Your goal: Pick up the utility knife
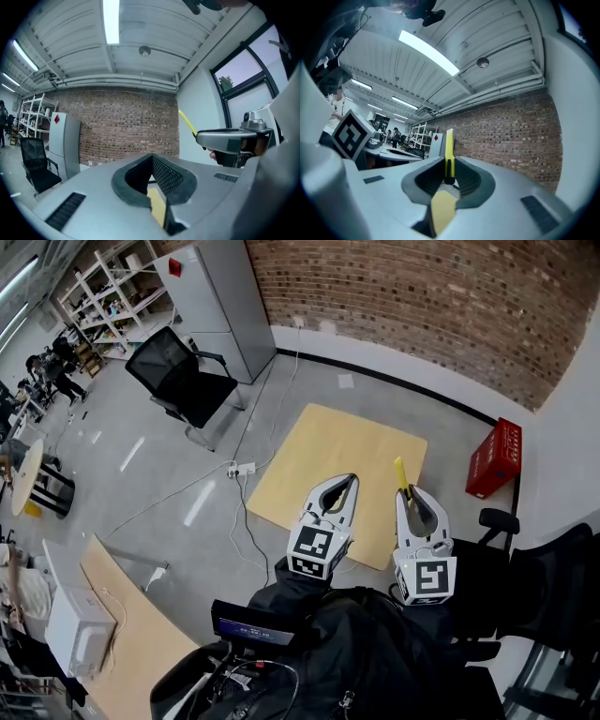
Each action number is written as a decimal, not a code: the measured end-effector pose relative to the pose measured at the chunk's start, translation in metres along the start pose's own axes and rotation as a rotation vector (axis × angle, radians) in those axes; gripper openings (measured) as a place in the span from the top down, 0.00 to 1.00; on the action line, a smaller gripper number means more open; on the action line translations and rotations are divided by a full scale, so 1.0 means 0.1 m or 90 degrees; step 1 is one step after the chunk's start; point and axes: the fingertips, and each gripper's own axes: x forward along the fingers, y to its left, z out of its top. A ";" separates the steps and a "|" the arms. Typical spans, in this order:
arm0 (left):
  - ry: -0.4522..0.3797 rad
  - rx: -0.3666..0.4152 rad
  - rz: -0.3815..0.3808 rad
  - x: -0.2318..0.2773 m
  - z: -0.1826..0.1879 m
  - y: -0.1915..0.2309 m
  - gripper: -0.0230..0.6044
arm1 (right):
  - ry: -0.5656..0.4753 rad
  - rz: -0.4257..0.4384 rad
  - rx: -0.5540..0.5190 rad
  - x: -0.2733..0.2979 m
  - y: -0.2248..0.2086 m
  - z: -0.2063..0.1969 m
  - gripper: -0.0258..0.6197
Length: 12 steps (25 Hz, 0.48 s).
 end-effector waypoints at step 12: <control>0.001 -0.003 0.007 0.03 -0.01 0.07 0.96 | -0.012 -0.005 0.005 0.02 -0.01 0.04 0.85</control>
